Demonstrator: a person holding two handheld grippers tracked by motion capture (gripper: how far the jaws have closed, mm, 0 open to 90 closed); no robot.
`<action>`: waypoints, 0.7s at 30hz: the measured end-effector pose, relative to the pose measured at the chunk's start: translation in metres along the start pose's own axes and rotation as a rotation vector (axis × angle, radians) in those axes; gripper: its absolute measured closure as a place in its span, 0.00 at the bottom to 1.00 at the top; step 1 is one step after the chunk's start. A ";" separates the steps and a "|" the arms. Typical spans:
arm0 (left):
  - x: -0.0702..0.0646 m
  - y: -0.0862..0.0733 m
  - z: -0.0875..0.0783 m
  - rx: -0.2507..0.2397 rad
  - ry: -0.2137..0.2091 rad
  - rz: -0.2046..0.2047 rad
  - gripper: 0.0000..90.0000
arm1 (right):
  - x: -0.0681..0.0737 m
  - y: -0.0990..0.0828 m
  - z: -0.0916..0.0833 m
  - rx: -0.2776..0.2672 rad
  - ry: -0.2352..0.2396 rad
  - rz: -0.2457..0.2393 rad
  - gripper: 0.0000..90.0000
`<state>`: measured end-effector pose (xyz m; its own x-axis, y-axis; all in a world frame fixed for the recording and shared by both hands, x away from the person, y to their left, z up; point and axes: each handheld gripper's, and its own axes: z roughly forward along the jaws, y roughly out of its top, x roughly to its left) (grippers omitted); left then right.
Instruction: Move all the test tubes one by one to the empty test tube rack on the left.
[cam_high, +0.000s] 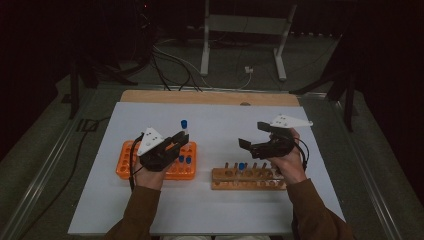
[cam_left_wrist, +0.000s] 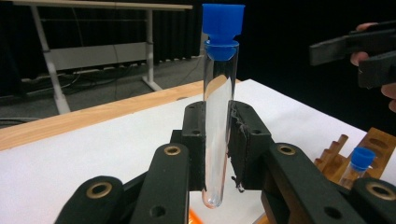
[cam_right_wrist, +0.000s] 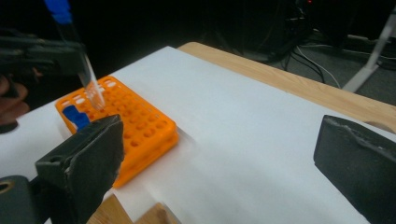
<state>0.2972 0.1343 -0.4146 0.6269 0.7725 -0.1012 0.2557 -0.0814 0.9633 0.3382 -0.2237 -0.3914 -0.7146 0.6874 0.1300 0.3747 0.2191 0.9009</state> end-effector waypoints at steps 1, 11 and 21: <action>0.001 0.000 -0.002 -0.001 0.002 -0.001 0.87 | -0.001 -0.001 -0.001 0.001 -0.003 0.003 0.02; 0.013 -0.008 -0.017 -0.008 0.030 -0.013 0.87 | -0.011 -0.012 -0.012 0.001 -0.039 0.025 0.00; 0.023 -0.018 -0.031 -0.003 0.061 -0.030 0.87 | -0.014 -0.019 -0.019 0.011 -0.066 0.016 0.00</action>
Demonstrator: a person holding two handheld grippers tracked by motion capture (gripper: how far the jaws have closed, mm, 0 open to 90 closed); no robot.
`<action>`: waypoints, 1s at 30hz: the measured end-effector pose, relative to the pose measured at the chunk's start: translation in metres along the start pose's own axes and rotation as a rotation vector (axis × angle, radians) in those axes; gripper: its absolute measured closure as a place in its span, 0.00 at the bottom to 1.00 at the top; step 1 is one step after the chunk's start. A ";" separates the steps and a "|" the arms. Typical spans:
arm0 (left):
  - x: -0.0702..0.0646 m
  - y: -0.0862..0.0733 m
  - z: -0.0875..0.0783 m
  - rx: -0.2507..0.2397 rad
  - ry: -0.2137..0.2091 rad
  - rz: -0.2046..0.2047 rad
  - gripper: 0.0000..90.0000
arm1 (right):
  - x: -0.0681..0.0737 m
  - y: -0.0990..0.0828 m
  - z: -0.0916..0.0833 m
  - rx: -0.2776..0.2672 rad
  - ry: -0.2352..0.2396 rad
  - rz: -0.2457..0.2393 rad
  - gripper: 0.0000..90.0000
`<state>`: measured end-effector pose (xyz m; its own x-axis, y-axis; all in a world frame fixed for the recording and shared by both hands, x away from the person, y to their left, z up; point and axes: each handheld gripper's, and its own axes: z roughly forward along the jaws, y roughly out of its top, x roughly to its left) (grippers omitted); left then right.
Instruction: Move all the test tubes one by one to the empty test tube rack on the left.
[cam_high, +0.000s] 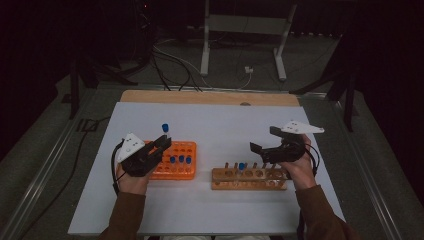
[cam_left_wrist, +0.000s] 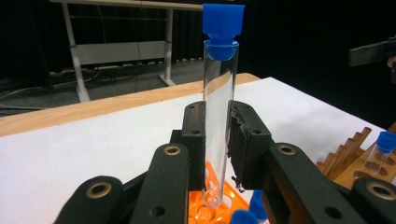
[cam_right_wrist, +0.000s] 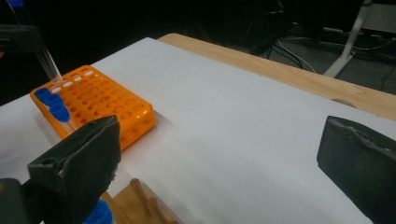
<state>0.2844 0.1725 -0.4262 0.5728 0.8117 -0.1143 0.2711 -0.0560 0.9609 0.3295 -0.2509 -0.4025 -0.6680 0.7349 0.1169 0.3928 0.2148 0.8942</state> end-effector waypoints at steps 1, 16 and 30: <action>0.001 -0.001 -0.001 0.002 0.001 0.003 0.87 | 0.000 -0.001 -0.001 0.000 -0.001 0.002 0.00; 0.007 -0.017 -0.013 0.014 0.012 -0.014 0.87 | -0.012 -0.019 -0.011 -0.013 -0.018 0.058 0.00; 0.005 -0.025 -0.012 0.036 -0.010 -0.009 0.87 | -0.016 -0.026 -0.016 -0.027 -0.018 0.080 0.00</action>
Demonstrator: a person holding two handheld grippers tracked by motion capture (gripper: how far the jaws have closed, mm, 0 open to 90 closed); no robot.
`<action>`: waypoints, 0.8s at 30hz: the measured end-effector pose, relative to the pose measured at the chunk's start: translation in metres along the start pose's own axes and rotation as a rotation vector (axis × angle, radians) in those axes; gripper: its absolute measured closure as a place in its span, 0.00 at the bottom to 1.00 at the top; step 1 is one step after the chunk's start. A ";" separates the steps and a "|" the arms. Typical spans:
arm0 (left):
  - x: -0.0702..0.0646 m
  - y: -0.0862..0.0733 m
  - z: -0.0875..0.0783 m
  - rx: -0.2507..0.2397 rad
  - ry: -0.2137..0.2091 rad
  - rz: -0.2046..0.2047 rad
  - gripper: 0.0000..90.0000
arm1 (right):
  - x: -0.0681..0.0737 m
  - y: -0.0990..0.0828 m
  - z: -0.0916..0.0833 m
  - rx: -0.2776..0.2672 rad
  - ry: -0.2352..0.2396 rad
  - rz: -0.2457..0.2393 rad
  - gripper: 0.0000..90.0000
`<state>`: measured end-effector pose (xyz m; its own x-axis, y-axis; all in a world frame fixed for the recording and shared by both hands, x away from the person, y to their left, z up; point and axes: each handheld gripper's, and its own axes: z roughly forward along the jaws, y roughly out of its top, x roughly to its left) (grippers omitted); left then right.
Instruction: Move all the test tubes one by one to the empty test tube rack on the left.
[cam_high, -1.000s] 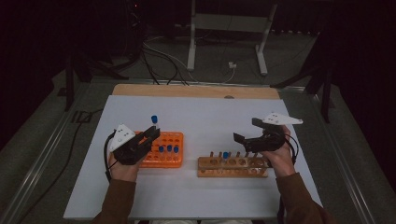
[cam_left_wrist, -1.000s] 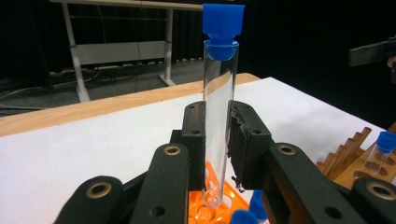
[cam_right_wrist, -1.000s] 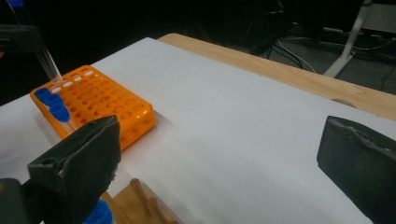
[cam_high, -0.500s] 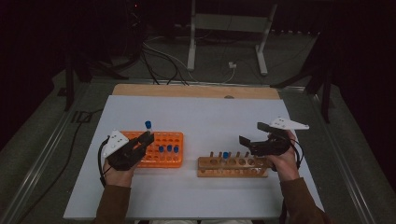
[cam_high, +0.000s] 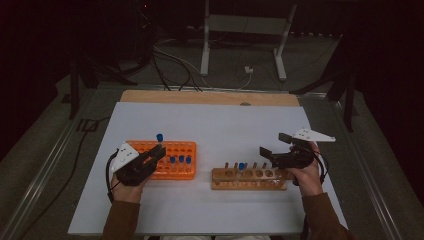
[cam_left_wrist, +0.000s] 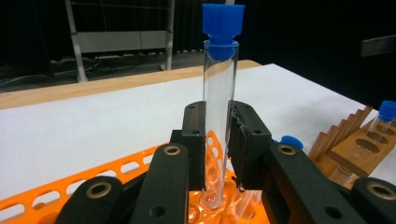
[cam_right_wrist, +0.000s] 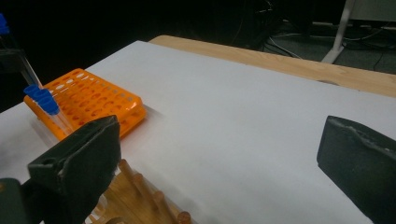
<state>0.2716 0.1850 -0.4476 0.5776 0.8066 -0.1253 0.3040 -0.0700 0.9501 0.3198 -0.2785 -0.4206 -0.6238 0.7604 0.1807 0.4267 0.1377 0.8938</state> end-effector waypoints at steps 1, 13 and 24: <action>0.000 -0.001 0.000 0.000 0.000 -0.001 0.87 | 0.000 -0.001 0.000 -0.002 0.001 -0.002 0.00; -0.001 -0.008 0.001 0.022 -0.005 -0.003 0.87 | 0.000 -0.007 -0.002 0.003 0.001 -0.015 0.00; -0.001 -0.019 0.007 0.080 -0.001 0.008 0.87 | 0.001 -0.008 -0.003 0.007 0.005 -0.020 0.00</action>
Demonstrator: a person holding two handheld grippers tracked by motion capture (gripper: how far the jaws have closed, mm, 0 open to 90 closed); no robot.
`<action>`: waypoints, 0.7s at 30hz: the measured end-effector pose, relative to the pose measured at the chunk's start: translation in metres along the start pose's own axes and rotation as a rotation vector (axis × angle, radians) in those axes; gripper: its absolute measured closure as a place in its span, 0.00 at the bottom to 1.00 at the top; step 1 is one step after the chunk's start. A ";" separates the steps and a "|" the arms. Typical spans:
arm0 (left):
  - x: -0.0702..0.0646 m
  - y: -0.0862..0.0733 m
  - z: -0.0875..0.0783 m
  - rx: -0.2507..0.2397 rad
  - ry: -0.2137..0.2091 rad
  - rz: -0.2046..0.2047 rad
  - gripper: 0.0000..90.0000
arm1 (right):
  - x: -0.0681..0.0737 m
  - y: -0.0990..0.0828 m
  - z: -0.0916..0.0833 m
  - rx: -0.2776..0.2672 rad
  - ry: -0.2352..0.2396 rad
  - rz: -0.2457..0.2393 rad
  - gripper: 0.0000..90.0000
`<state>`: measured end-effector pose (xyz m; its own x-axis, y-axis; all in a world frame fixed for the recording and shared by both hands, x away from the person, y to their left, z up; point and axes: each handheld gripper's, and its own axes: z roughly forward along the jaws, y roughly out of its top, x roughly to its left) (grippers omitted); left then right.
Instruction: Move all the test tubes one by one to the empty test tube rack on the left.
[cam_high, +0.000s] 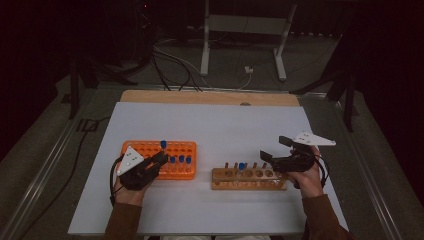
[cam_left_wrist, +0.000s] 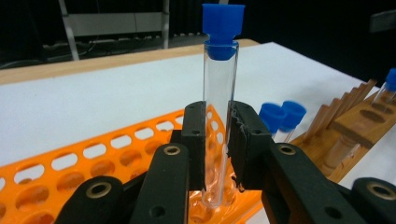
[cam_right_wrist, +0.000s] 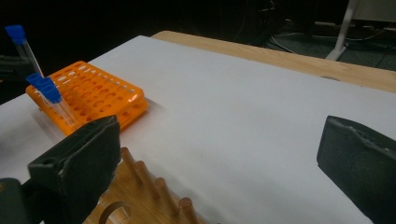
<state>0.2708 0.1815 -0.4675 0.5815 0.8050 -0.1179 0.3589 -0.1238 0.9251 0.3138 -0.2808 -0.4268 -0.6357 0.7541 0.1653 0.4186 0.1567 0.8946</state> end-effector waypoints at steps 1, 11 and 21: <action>0.001 -0.001 0.001 0.006 0.002 -0.004 0.87 | 0.000 0.000 0.000 0.001 -0.001 0.001 0.00; 0.002 -0.011 0.006 0.092 0.000 0.006 0.87 | 0.000 -0.002 -0.001 0.004 -0.001 -0.002 0.00; -0.003 -0.017 0.012 0.197 0.019 0.062 0.86 | 0.000 -0.002 -0.002 0.010 0.003 -0.008 0.00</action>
<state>0.2717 0.1742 -0.4868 0.5937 0.8028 -0.0547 0.4601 -0.2829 0.8416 0.3116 -0.2821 -0.4283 -0.6409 0.7509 0.1592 0.4198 0.1692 0.8917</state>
